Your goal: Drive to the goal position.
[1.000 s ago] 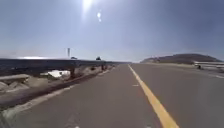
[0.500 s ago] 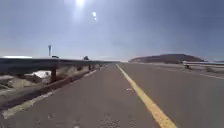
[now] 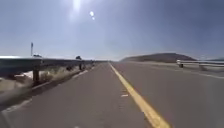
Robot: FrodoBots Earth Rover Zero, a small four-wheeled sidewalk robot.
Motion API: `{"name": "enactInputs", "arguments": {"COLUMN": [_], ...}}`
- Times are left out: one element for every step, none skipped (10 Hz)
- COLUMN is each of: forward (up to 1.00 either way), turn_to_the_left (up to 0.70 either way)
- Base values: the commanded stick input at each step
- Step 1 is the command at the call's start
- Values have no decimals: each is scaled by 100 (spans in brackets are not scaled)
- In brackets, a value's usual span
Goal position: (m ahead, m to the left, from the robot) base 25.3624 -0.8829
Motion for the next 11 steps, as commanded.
{"name": "enactInputs", "arguments": {"forward": [85,85,85,85,85,85,85,85,85,85,85], "turn_to_the_left": [0,0,0,0,0,0,0,0,0,0,0]}}
